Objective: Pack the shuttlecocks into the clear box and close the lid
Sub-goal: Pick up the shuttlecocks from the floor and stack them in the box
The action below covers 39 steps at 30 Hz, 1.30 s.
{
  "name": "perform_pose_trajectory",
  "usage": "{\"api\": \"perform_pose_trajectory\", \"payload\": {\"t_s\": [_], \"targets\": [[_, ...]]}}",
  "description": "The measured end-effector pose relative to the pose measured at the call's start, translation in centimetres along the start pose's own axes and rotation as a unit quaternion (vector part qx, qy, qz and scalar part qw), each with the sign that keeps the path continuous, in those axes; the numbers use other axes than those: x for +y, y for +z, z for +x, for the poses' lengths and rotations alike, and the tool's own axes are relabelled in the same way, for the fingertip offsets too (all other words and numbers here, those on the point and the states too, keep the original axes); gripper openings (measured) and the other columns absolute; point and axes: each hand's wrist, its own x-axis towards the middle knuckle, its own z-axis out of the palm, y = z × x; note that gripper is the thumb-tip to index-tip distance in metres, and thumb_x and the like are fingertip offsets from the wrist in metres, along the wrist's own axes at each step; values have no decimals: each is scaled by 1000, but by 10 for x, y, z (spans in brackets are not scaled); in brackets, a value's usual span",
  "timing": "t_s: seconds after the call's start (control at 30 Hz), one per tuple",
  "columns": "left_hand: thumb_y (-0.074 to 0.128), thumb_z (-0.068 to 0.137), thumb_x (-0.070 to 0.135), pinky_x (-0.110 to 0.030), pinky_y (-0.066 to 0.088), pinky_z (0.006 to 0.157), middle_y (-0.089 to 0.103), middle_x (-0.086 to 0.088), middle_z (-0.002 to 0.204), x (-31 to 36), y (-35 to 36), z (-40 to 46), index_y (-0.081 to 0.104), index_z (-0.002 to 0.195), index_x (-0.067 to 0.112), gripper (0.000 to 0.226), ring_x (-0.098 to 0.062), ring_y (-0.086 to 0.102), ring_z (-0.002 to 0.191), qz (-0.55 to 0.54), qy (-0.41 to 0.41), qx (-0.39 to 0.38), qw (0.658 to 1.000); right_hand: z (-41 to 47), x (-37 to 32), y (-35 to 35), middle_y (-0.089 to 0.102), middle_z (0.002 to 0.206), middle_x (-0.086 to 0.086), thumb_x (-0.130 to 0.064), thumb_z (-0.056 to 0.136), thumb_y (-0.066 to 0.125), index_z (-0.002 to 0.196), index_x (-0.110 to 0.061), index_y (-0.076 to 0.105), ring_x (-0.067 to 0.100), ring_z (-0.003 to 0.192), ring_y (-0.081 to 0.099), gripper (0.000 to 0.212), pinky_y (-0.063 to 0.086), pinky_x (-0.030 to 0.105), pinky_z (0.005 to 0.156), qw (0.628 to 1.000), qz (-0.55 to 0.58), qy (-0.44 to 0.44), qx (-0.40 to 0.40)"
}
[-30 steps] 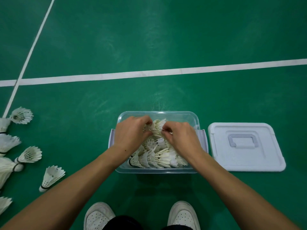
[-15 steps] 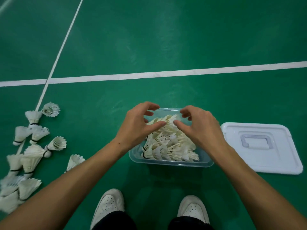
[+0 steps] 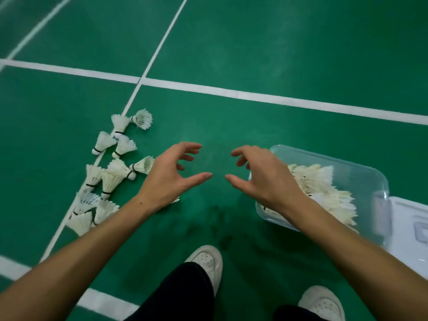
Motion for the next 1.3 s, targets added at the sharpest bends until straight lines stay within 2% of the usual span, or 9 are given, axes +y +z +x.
{"api": "perform_pose_trajectory", "payload": {"t_s": [0.3,0.5,0.6,0.73,0.9,1.0,1.07,1.2,1.3], "targets": [[89,72,52,-41,58,90,70,15,124,-107,-92,-73,63,134,32,70,-5,65,112,30,-93,48,994,46,-88,85,67,117,-9,-58,93,68,135,-29,53,20,112,61,53,55,44,91,991,-6,-70,-117],[91,71,49,-40,58,91,66,14,129,-153,-119,-116,61,138,33,75,-6,64,115,54,-149,57,986,59,-115,130,67,124,-7,-55,95,65,138,-30,51,22,118,60,51,55,45,91,982,-23,-82,-170],[90,73,52,-39,56,99,63,16,135,-167,-131,-129,58,140,36,75,-4,60,119,109,-149,44,982,62,-121,148,65,126,-4,-53,96,65,139,-29,50,25,118,61,52,55,47,90,980,-34,-78,-182],[87,73,55,-44,50,106,59,8,141,-179,-145,-141,57,140,39,75,-16,53,130,217,-148,29,965,64,-124,165,57,128,4,-48,95,69,142,-26,49,30,115,61,56,57,47,85,982,-49,-71,-169],[93,69,50,-41,55,94,61,3,131,-196,-151,-149,57,141,38,81,-21,58,115,290,-116,-9,950,65,-125,177,48,130,5,-32,93,75,141,-23,51,33,102,65,54,56,44,77,983,-45,-64,-164],[93,67,54,-39,55,84,61,1,127,-204,-148,-151,61,137,36,79,-23,61,104,354,-119,-26,927,67,-126,182,46,132,5,-21,95,73,140,-21,52,36,99,66,50,56,47,79,983,-22,-68,-170],[92,69,55,-38,57,80,59,0,129,-208,-144,-156,60,138,35,78,-23,62,104,371,-137,-26,918,68,-128,185,46,132,4,-13,95,69,139,-22,52,37,98,66,48,56,51,81,981,-4,-79,-175],[92,77,39,-41,60,77,55,1,137,-219,-138,-162,56,145,36,77,-25,67,100,338,-158,-26,927,65,-132,190,47,132,3,-4,97,63,138,-23,52,37,99,65,47,56,53,81,979,9,-102,-179],[89,82,32,-41,60,74,47,2,137,-222,-134,-152,44,153,42,85,-21,65,85,283,-187,-50,939,64,-132,193,48,132,2,-1,95,65,138,-25,50,38,101,65,52,57,54,82,977,13,-112,-179]]}}
